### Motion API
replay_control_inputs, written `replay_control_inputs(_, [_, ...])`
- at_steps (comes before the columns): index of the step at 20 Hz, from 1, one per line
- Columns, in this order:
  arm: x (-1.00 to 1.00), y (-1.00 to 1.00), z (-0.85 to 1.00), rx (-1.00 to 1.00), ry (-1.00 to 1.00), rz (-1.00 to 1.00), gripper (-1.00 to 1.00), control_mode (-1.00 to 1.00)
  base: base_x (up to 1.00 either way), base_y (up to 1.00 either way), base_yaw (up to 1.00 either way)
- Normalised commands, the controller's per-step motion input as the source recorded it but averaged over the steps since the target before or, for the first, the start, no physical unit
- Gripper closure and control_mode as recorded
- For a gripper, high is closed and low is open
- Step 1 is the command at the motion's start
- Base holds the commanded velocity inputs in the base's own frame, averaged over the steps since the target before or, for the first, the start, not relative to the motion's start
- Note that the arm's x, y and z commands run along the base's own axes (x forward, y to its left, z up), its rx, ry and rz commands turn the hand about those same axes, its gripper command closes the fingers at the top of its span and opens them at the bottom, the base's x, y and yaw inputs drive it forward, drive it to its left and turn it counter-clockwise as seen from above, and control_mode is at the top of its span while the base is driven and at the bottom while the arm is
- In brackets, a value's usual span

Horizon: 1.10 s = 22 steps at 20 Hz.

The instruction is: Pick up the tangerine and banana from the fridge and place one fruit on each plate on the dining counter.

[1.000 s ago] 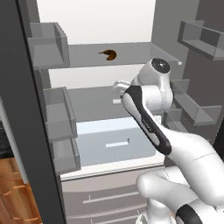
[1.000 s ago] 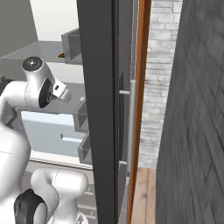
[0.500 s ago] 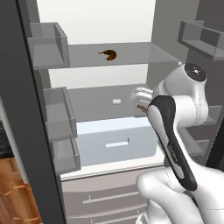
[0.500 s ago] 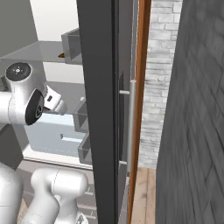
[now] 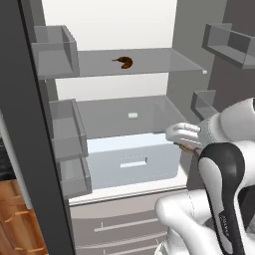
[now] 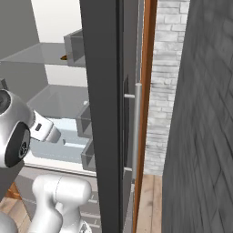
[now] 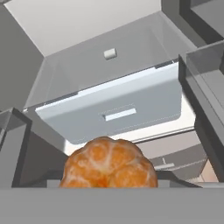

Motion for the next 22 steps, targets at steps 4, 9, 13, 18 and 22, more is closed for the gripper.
replay_control_inputs(4, [-0.76, 0.00, 0.00, 0.00, 0.00, 0.00, 1.00, -1.00, 0.00, 0.00, 0.00])
replay_control_inputs(9, [-0.74, 0.00, 0.04, -0.07, -0.24, 0.00, 1.00, -1.00, 0.00, 0.00, 0.00])
replay_control_inputs(13, [-0.54, -0.08, 0.36, -0.11, -0.26, 0.00, 1.00, -1.00, 0.00, 0.00, 0.00])
replay_control_inputs(18, [-0.17, -0.13, 0.14, -0.02, -0.21, 0.00, 1.00, -1.00, 0.00, 0.00, 0.00])
replay_control_inputs(22, [0.00, 0.00, 0.00, 0.00, 0.00, 0.00, 1.00, -1.00, 0.00, 0.00, 0.00])
